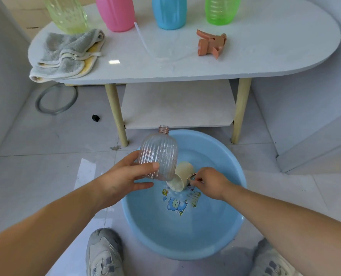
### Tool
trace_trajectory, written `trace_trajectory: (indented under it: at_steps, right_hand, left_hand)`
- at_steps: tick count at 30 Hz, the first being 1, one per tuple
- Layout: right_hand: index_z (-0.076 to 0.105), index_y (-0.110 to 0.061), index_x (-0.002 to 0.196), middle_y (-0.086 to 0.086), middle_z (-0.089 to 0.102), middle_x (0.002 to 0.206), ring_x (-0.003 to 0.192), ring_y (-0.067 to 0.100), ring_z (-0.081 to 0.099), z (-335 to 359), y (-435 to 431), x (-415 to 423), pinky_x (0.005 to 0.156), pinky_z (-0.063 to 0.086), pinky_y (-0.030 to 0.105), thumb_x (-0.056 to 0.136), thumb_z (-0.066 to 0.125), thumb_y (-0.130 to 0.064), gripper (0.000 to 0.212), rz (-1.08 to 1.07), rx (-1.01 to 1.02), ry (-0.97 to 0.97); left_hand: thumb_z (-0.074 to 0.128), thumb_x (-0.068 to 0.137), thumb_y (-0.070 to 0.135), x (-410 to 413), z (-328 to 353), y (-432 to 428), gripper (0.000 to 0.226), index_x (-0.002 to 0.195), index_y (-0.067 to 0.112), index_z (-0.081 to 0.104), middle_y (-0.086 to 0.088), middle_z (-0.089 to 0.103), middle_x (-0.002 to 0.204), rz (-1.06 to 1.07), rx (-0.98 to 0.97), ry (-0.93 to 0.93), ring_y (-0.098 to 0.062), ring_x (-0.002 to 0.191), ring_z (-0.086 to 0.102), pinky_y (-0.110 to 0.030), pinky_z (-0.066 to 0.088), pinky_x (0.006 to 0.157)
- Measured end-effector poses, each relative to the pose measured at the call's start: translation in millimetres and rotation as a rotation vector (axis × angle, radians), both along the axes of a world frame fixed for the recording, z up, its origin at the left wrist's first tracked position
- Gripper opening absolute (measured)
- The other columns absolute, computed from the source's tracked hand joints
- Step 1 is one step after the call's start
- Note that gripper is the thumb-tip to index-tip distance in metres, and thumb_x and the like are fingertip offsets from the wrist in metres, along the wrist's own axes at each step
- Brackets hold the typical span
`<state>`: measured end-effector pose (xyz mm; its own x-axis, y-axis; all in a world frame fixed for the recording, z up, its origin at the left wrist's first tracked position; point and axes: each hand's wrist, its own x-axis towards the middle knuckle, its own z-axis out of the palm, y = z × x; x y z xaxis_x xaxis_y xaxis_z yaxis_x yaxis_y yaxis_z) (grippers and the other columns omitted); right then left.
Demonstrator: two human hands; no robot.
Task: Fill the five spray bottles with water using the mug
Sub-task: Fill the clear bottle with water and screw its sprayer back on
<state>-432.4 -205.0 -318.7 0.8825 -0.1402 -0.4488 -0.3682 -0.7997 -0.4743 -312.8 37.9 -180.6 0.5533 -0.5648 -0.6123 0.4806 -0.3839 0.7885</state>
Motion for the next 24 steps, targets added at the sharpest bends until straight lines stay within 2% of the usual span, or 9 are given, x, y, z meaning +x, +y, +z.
trace_trajectory:
  at_steps: [2,3,5,7,8,10,15,19,24]
  right_hand:
    - [0.056,-0.013,0.058,0.001,0.047,0.057,0.055,0.016,0.044,7,2,2,0.055,0.037,0.028,0.095,0.060,-0.038,0.045,-0.184,0.159,0.015]
    - [0.058,-0.011,0.057,0.003,0.044,0.056,0.054,0.016,0.039,12,2,2,0.056,0.036,0.028,0.094,0.063,-0.038,0.046,-0.240,0.232,0.018]
    - [0.070,-0.010,0.063,0.013,0.055,0.062,0.060,0.019,0.047,25,1,1,0.060,0.042,0.029,0.093,0.066,-0.036,0.040,-0.332,0.392,0.023]
    - [0.078,-0.009,0.077,0.013,0.075,0.086,0.080,0.021,0.069,43,-2,2,0.077,0.055,0.022,0.093,0.067,-0.031,0.030,-0.424,0.568,0.018]
    - [0.078,-0.005,0.082,0.011,0.077,0.093,0.092,0.021,0.073,52,-5,3,0.087,0.057,0.024,0.093,0.067,-0.029,0.029,-0.454,0.634,0.007]
    - [0.076,0.001,0.086,0.011,0.077,0.094,0.099,0.022,0.072,74,-10,6,0.095,0.056,0.033,0.093,0.067,-0.027,0.030,-0.485,0.708,-0.034]
    - [0.072,0.004,0.085,0.014,0.076,0.088,0.092,0.022,0.073,151,-23,5,0.091,0.058,0.031,0.096,0.062,-0.021,0.029,-0.511,0.752,-0.166]
    - [0.067,0.003,0.079,0.015,0.074,0.081,0.081,0.020,0.072,216,-24,-5,0.068,0.058,0.018,0.098,0.058,-0.017,0.029,-0.550,0.759,-0.278]
    - [0.069,-0.004,0.064,0.009,0.071,0.069,0.083,0.024,0.072,283,-19,-22,0.081,0.061,0.030,0.099,0.056,-0.015,0.039,-0.551,0.772,-0.430]
  left_hand:
    - [0.080,0.075,0.031,0,5,-1,0.063,0.135,0.026,0.061,-0.005,0.075,0.126,0.008,-0.021,-0.012,-0.021,0.114,0.074,-0.041,0.057,0.096]
    - [0.080,0.075,0.031,0,8,-1,0.063,0.135,0.026,0.061,-0.005,0.075,0.126,0.013,-0.033,-0.019,-0.022,0.114,0.074,-0.042,0.057,0.096]
    - [0.082,0.074,0.032,1,15,0,0.065,0.135,0.025,0.061,-0.007,0.074,0.126,0.018,-0.055,-0.035,-0.024,0.114,0.074,-0.042,0.057,0.095]
    - [0.087,0.067,0.037,1,25,0,0.074,0.135,0.024,0.061,-0.008,0.075,0.126,0.012,-0.082,-0.060,-0.025,0.115,0.074,-0.042,0.057,0.095]
    - [0.088,0.063,0.040,2,30,-1,0.079,0.136,0.024,0.060,-0.008,0.074,0.126,0.004,-0.092,-0.076,-0.025,0.115,0.073,-0.042,0.057,0.096]
    - [0.087,0.061,0.042,4,44,-1,0.083,0.137,0.023,0.059,-0.009,0.074,0.126,-0.024,-0.116,-0.122,-0.026,0.115,0.073,-0.043,0.056,0.097]
    - [0.088,0.057,0.040,12,89,1,0.096,0.142,0.021,0.048,-0.011,0.073,0.127,-0.133,-0.129,-0.282,-0.025,0.113,0.074,-0.043,0.057,0.100]
    - [0.087,0.059,0.038,12,122,5,0.095,0.143,0.022,0.046,-0.001,0.074,0.117,-0.275,-0.135,-0.403,-0.011,0.104,0.073,-0.022,0.058,0.082]
    - [0.089,0.061,0.032,10,150,19,0.086,0.137,0.021,0.051,-0.009,0.072,0.122,-0.382,-0.095,-0.497,-0.015,0.110,0.071,-0.029,0.059,0.089]
